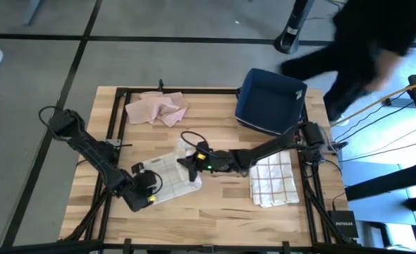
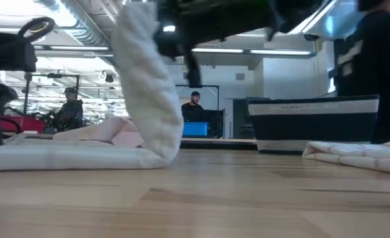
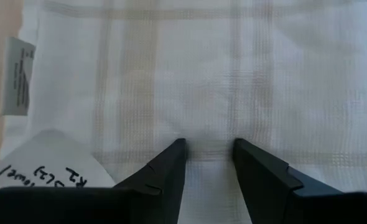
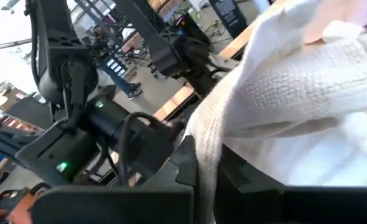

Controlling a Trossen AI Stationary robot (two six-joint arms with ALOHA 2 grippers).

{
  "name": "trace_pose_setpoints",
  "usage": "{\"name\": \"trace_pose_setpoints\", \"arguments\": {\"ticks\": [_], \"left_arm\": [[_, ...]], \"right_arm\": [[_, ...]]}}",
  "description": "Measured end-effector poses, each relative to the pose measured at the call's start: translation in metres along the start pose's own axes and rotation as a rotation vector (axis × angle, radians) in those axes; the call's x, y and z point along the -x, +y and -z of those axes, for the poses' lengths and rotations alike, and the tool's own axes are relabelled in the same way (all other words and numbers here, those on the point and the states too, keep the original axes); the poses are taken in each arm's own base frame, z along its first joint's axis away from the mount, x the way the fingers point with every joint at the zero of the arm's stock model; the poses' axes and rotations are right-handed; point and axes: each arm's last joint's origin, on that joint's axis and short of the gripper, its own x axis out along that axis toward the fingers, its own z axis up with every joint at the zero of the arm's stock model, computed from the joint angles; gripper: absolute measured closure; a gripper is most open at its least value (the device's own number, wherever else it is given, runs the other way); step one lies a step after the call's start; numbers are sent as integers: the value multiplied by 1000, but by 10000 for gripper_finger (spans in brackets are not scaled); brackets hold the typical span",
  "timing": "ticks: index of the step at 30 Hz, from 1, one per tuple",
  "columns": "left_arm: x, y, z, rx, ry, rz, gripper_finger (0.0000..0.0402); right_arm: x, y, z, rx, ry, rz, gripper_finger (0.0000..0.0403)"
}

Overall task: Fold towel
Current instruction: Fold the white with grey-stripe towel

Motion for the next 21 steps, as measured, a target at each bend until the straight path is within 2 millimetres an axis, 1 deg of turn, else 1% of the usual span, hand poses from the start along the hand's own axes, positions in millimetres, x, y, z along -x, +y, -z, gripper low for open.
{"name": "trace_pose_setpoints", "arguments": {"ticks": [2, 5, 7, 8, 10, 16, 21], "left_arm": [[-4, 3, 1, 26, 12, -13, 271], [-6, 5, -1, 39, 24, -14, 271], [-5, 5, -1, 18, 22, -9, 271], [-6, 5, -1, 14, 21, -10, 271], [-6, 5, -1, 13, 22, -11, 271], [-6, 5, -2, 5, 25, -12, 271], [-4, 3, -4, -5, 28, -6, 271]], "right_arm": [[-14, 1, 2, -4, -1, -13, 382], [-34, 2, 8, -2, 8, -13, 382], [-47, -1, 15, 7, 29, 11, 382], [-52, -2, 16, 5, 30, 10, 382], [-61, -4, 23, 6, 65, 25, 381], [-75, -13, 39, -22, 94, 45, 381], [-82, -15, 45, -34, 109, 26, 381]]}}
